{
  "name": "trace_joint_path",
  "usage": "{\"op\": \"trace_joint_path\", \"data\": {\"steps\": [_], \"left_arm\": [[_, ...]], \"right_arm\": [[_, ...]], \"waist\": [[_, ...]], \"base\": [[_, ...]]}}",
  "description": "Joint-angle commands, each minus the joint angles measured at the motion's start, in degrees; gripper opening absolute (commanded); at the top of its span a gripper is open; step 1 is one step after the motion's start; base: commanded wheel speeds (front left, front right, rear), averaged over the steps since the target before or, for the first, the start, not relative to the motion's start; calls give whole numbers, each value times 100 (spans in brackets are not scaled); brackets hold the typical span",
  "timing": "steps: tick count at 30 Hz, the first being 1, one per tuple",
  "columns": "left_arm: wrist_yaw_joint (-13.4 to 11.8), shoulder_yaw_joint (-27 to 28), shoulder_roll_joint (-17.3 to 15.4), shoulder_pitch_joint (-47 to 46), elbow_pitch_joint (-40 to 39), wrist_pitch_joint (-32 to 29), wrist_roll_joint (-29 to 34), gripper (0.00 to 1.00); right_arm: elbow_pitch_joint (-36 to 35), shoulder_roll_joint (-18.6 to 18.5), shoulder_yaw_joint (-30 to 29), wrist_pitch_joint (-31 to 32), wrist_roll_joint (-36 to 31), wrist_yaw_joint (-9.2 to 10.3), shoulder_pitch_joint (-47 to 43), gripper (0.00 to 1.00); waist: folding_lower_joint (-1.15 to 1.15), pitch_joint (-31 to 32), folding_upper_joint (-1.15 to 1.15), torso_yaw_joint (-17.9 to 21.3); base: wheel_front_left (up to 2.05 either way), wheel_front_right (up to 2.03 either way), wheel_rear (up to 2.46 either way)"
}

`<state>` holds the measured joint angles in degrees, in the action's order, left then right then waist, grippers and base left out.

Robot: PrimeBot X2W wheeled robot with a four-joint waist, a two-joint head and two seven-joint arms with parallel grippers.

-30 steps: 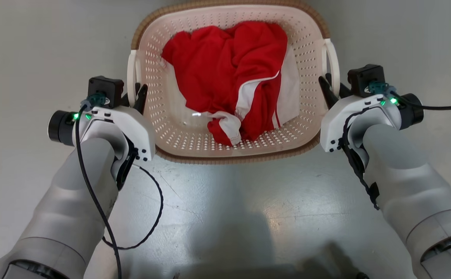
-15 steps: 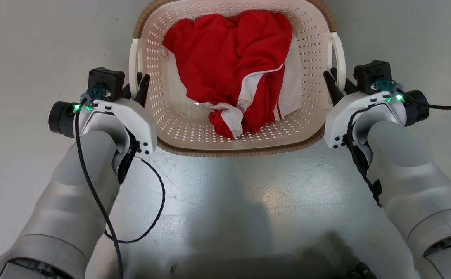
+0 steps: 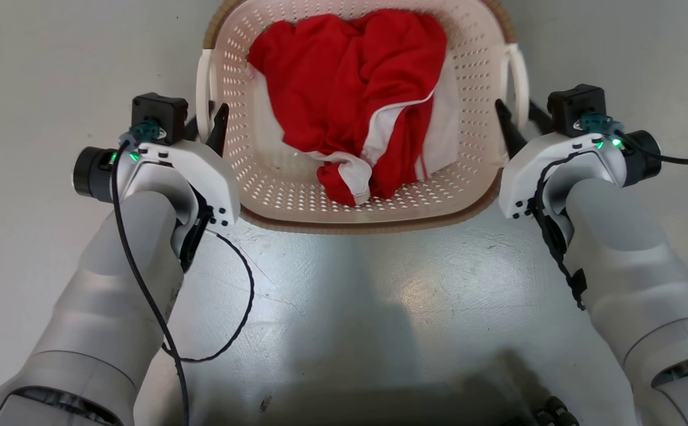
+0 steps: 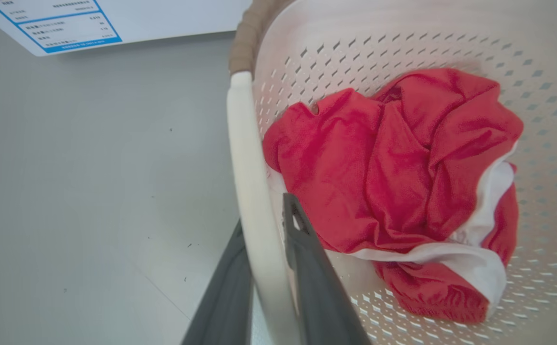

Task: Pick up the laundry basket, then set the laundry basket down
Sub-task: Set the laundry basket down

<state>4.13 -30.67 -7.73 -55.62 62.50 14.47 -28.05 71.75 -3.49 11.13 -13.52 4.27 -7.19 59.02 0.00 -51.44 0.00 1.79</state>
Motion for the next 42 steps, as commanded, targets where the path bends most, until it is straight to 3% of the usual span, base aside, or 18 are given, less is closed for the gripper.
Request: {"op": "trace_joint_path", "data": {"steps": [1, 23, 42], "left_arm": [[-12, 137, -194, -53, 9, 52, 75, 100], [-132, 353, -128, 143, 319, 52, 288, 100], [-275, 874, -96, 1374, -416, 52, 528, 100]], "right_arm": [[-61, 61, -11, 23, -98, -30, -167, 100], [-424, 61, -365, -109, -300, -30, -551, 100], [-1305, 61, -576, -147, -537, -30, -1636, 100]], "waist": [[0, -6, 0, 3], [0, 659, 0, 41], [0, 2613, 0, 13]], "base": [[0, 0, 0], [0, 0, 0], [0, 0, 0]]}}
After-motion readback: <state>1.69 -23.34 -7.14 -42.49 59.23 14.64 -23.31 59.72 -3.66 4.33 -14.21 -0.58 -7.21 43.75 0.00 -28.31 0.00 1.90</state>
